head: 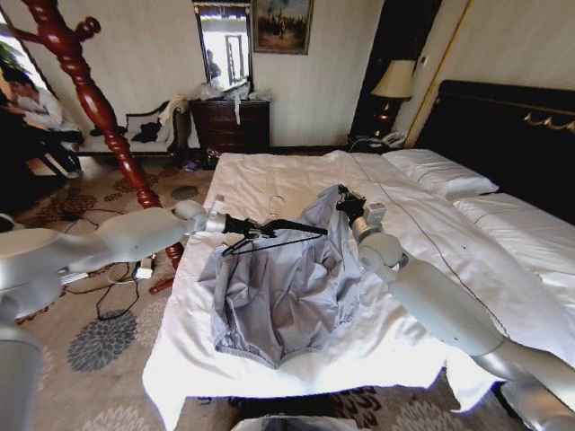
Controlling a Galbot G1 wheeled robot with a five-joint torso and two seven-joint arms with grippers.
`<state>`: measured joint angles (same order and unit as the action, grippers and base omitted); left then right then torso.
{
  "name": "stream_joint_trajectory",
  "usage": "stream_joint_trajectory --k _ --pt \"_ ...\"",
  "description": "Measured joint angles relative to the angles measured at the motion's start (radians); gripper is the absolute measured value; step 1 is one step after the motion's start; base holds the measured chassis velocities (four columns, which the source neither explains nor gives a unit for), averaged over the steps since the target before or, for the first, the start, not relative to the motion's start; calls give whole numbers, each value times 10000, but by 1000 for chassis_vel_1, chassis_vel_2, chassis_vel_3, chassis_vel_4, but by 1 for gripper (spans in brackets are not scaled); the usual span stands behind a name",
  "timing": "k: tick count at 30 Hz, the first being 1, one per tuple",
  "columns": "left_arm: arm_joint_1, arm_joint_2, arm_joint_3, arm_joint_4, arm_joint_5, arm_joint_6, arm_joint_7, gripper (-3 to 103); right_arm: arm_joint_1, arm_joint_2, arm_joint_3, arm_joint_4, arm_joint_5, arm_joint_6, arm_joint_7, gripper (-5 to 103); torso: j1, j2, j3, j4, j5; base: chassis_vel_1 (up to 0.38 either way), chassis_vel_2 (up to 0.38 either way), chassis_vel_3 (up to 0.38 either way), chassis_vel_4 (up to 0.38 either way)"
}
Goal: Pick up the clothes from the bed and hang them on the clothes hanger.
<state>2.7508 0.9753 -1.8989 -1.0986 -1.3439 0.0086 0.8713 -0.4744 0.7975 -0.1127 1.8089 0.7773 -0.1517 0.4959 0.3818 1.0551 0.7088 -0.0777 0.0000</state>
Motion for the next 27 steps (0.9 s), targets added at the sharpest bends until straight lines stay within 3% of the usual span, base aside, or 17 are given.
stream_joint_trajectory --k 4,9,13,22,27 --pt "-9 486 69 305 -109 184 -91 15 -6 -30 111 174 102 1 30 0 0 0 0 -7 2 0 0 0 0" --pt "-61 1102 153 931 -120 257 -224 15 8 -149 317 525 495 -40 134 0 1 -1 0 3 -1 0 0 0 0" --pt "-66 1454 -40 1414 -192 144 -582 15 -125 -372 508 927 791 -126 266 0 -1 0 0 -7 2 0 0 0 0" --pt "-743 1350 -123 2014 -297 -48 -876 15 -206 -614 713 1308 921 -175 332 0 -1 0 0 -4 2 0 0 0 0" --pt "-961 943 153 1240 -223 328 -994 15 115 -573 638 1435 963 -184 353 0 -1 0 0 3 -2 0 0 0 0"
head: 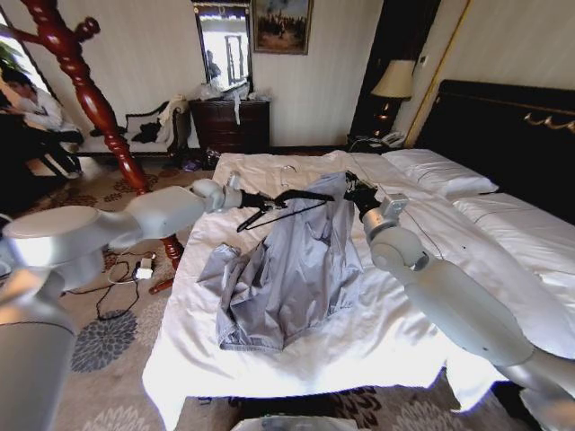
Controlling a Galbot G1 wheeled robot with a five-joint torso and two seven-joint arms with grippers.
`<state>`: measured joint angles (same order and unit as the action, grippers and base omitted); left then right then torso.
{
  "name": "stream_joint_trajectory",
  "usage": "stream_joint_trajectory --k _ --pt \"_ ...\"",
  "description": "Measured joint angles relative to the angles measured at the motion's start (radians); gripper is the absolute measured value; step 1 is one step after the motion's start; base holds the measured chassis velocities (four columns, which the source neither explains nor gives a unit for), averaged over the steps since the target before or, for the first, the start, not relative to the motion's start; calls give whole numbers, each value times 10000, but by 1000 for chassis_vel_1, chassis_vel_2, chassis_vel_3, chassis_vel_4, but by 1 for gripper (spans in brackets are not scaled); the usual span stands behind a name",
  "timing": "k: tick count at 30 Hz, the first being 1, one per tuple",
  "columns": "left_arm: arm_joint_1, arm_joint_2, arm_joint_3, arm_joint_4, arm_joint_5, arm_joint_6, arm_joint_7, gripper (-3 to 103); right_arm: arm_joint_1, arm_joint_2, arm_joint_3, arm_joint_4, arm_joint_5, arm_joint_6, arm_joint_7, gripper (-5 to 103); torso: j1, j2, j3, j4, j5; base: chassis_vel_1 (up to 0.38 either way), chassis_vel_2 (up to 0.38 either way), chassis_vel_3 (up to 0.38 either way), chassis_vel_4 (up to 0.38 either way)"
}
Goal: Pick up the clothes from the bed and hang them on the clothes hanger.
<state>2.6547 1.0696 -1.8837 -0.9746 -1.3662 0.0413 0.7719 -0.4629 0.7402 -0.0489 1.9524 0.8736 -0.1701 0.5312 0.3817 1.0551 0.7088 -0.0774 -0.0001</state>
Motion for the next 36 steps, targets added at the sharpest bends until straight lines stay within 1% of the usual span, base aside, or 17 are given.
stream_joint_trajectory --k 2,4,7,11,12,15,18,22,24,26,28,30,33,34,36 --pt "63 -41 15 -200 20 33 -93 15 99 10 -35 19 37 -3 6 0 0 0 0 -3 1 0 0 0 0" --pt "285 -76 66 -638 37 129 -378 15 345 24 -88 104 197 -41 51 0 0 0 1 -9 -1 0 0 0 0" --pt "526 -6 83 -939 -29 149 -596 15 570 25 -131 249 380 -102 91 0 1 0 1 -5 -1 0 0 0 0" --pt "633 101 4 -1259 -569 140 -636 15 523 -116 -118 299 415 -138 95 0 0 0 0 -7 -1 0 0 0 0" --pt "633 101 4 -1259 -569 140 -636 15 523 -116 -118 299 415 -138 95 0 0 0 0 -7 -1 0 0 0 0" --pt "529 -85 -14 -1551 -755 137 -632 15 35 -349 80 122 163 -97 -50 0 1 0 0 -9 5 0 0 0 0" --pt "487 -195 -25 -1565 -666 124 -702 15 -178 -431 180 111 53 -66 -108 0 0 0 0 -8 5 0 0 0 0" --pt "425 -291 -169 -1179 -543 53 -871 15 -328 -483 244 248 20 -61 -117 0 1 0 0 -5 -1 0 0 0 0" --pt "252 -434 -281 -795 -573 -25 -918 15 -346 -520 246 367 20 -62 -122 0 1 0 1 -6 -1 0 0 0 0" --pt "144 -527 -298 -724 -634 -32 -936 15 -342 -526 246 394 20 -61 -126 0 1 0 0 -6 -1 0 0 0 0" --pt "-120 -776 -328 -731 -805 -43 -994 15 -280 -511 204 351 -49 -61 -165 0 0 1 0 -4 -2 0 0 0 0" --pt "-240 -906 -330 -808 -863 -45 -1024 15 -243 -489 168 278 -99 -57 -187 0 0 0 0 -3 -2 0 0 0 0" --pt "-564 -1439 -332 -1298 -941 -48 -1147 15 -88 -387 16 9 -310 3 -275 0 1 0 0 -7 0 0 0 0 0" --pt "-564 -1439 -332 -1298 -941 -48 -1147 15 -88 -387 16 9 -310 3 -275 0 1 0 0 -7 0 0 0 0 0" --pt "-731 -1869 -322 -1721 -950 -48 -1191 15 33 -341 -120 -244 -613 94 -400 0 1 0 0 -7 -1 0 0 0 0"
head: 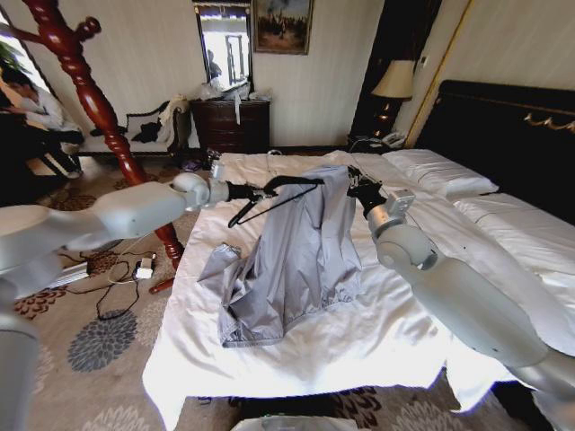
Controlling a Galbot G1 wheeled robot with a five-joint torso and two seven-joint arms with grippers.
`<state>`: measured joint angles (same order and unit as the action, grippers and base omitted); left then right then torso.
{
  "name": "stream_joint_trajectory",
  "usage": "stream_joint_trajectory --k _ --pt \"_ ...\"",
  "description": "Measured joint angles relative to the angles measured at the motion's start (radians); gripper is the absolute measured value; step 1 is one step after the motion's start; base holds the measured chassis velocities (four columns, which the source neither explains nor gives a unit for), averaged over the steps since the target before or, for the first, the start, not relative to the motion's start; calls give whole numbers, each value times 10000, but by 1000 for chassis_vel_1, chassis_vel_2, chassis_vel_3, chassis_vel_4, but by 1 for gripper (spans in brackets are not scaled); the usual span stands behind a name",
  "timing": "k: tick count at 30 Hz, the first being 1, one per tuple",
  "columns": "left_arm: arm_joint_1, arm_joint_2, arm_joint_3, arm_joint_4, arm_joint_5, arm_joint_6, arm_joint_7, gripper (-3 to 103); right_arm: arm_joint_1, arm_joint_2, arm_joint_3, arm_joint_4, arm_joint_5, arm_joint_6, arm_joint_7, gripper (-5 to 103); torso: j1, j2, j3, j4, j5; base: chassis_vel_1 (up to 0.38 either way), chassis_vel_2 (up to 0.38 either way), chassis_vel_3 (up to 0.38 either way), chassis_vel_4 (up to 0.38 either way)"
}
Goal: Pick up the clothes from the bed and hang them on the clothes hanger.
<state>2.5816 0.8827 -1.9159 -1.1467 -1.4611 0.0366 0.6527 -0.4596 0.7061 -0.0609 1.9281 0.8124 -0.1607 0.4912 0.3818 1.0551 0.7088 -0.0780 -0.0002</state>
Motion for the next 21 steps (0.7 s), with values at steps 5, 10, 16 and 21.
stream_joint_trajectory --k 5,10,16,21 --pt "-171 -1026 106 -1095 32 42 -120 15 402 127 -257 -510 -585 158 -261 0 0 0 0 2 0 0 0 0 0" --pt "-146 -1899 161 -2088 200 60 -237 15 933 223 -434 -657 -773 215 -345 0 -1 1 -1 3 -1 0 0 0 0" --pt "37 -2480 180 -2729 388 63 -364 15 1386 178 -588 -493 -575 182 -358 0 0 1 0 1 0 0 0 0 0" --pt "262 -2716 242 -3535 471 143 -503 15 1394 86 -678 -421 -507 146 -384 0 0 1 -1 0 0 0 0 0 0"
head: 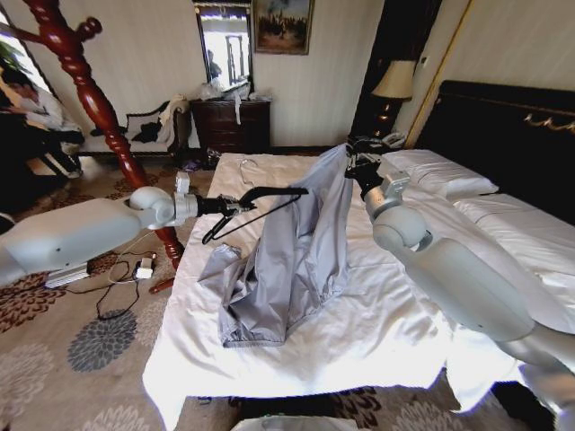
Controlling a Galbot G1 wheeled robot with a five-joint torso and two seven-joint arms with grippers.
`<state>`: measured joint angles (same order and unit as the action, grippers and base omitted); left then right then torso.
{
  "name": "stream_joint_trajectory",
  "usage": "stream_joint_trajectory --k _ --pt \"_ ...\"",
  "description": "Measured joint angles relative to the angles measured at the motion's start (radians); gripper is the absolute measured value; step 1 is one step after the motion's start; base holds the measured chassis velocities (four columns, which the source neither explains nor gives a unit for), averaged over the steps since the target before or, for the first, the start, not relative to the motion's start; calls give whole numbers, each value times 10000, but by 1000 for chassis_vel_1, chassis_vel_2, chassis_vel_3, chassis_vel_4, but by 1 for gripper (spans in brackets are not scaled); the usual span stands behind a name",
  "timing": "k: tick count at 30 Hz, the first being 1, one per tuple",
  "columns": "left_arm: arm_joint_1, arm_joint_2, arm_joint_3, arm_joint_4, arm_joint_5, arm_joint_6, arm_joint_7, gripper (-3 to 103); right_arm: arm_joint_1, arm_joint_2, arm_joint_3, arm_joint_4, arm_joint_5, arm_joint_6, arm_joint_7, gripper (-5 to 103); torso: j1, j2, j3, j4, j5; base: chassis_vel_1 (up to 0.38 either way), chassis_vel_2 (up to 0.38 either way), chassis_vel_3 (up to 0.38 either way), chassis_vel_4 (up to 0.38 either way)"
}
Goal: Pick up the clothes from the bed and hang them on the clothes hanger.
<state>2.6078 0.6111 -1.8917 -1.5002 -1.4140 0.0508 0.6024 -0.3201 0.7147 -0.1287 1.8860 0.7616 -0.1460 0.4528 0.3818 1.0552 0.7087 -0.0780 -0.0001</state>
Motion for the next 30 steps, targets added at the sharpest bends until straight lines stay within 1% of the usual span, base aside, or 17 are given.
stream_joint_trajectory --k 5,7,8,11,13,14,18,20,22,23,24,27,29,30 --pt "115 34 52 -417 144 128 -205 15 -112 -46 -6 -13 -28 0 -17 0 0 0 0 0 2 0 0 0 0" --pt "194 240 86 -602 112 192 -321 15 -181 -70 -7 -13 -52 9 -37 0 0 0 0 0 2 0 0 0 0" --pt "194 240 86 -602 112 192 -321 15 -181 -70 -7 -13 -52 9 -37 0 0 0 0 0 2 0 0 0 0" --pt "312 603 107 -615 25 222 -380 15 -208 -87 -6 0 -56 26 -48 0 1 0 0 0 4 0 0 0 0" --pt "441 939 107 -423 27 237 -405 15 -216 -112 -2 57 -42 35 -60 0 0 0 0 -1 2 0 0 0 0" --pt "441 939 107 -423 27 237 -405 15 -216 -112 -2 57 -42 35 -60 0 0 0 0 -1 2 0 0 0 0" --pt "716 1695 103 281 226 265 -406 15 -277 -201 10 255 6 67 -67 0 1 0 1 0 2 0 0 0 0" --pt "763 1827 98 414 250 266 -407 15 -307 -232 20 295 8 78 -77 0 1 0 1 0 2 0 0 0 0" --pt "876 2140 65 706 264 267 -418 15 -366 -287 45 383 41 92 -93 0 1 0 1 3 2 0 0 0 0" --pt "973 2417 31 921 253 266 -446 15 -406 -324 64 449 95 98 -96 0 1 0 1 3 2 0 0 0 0" --pt "973 2417 31 921 253 266 -446 15 -406 -324 64 449 95 98 -96 0 1 0 1 3 2 0 0 0 0" --pt "1129 2971 -41 1262 207 266 -472 15 -448 -358 72 596 258 100 -95 0 1 -1 2 -3 3 0 0 0 0" --pt "1247 3318 -137 1482 204 266 -479 15 -486 -374 74 689 433 97 -85 0 1 0 1 -1 4 0 0 0 0" --pt "1247 3318 -137 1482 204 266 -479 15 -486 -374 74 689 433 97 -85 0 1 0 1 -1 4 0 0 0 0"
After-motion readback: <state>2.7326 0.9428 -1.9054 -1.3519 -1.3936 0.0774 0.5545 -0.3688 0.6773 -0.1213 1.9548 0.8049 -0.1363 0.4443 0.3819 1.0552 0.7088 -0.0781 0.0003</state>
